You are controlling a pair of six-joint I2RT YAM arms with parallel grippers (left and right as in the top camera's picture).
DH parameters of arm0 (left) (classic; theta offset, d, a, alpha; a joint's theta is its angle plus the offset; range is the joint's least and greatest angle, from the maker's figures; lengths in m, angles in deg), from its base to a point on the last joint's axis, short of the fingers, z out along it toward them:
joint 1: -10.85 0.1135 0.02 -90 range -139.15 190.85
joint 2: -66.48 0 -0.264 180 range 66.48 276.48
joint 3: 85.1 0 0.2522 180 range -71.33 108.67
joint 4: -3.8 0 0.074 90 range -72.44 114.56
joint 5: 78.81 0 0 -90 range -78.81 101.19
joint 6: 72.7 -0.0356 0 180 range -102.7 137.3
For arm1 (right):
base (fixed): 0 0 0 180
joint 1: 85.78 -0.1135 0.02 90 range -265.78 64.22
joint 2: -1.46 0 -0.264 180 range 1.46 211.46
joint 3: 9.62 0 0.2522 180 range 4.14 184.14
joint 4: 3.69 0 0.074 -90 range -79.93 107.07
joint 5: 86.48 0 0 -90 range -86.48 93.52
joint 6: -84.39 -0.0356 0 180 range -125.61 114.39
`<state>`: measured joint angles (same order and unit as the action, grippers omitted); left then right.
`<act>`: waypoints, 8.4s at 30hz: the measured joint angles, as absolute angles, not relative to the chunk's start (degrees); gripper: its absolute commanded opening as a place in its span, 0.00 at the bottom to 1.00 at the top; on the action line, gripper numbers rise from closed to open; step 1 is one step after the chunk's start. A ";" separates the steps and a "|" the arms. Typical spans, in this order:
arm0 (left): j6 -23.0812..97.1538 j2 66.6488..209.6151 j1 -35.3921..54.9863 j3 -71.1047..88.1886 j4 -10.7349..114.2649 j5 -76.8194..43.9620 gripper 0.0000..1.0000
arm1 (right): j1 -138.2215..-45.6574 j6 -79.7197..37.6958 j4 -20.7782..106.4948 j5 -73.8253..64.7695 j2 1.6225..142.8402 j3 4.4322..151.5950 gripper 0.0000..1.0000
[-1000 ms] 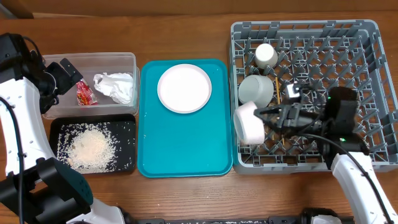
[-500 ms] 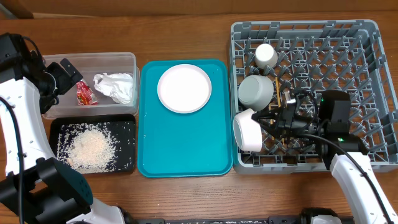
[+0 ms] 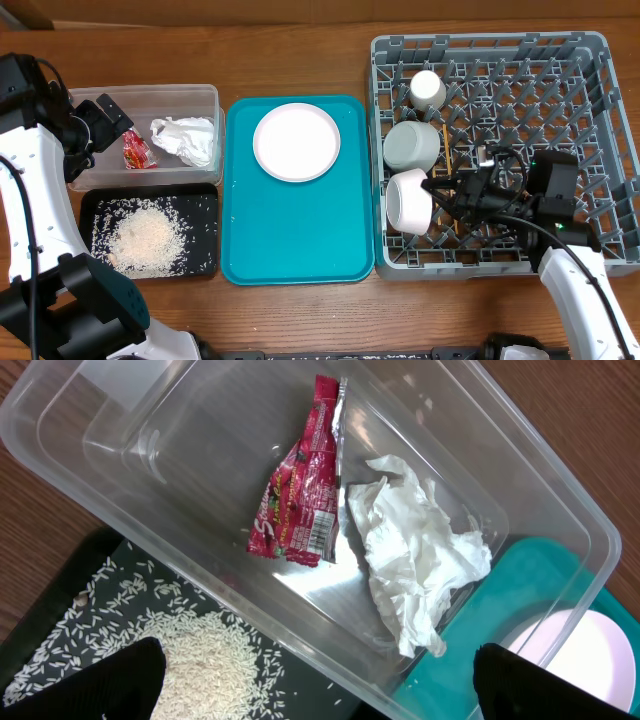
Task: Sort waste into correct bins and load items into the dishwasher
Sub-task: 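Set the pink bowl in the rack below the white bowl, then withdraw the right gripper and reach to the white plate, then grasp the white plate edge with the right gripper, then lift the plate and carry it over the rack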
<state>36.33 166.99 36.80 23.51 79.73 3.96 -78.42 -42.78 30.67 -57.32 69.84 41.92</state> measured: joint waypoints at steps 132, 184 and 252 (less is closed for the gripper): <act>36.35 166.99 36.80 23.51 79.73 3.99 1.00 | -126.13 -20.60 41.12 -31.09 124.63 85.87 0.16; 36.33 166.99 36.80 23.51 79.73 3.99 1.00 | -126.35 -14.35 48.38 17.08 121.75 94.24 0.36; 36.33 166.99 36.80 23.51 79.73 3.96 1.00 | -111.21 -6.32 65.53 86.52 91.98 96.76 0.04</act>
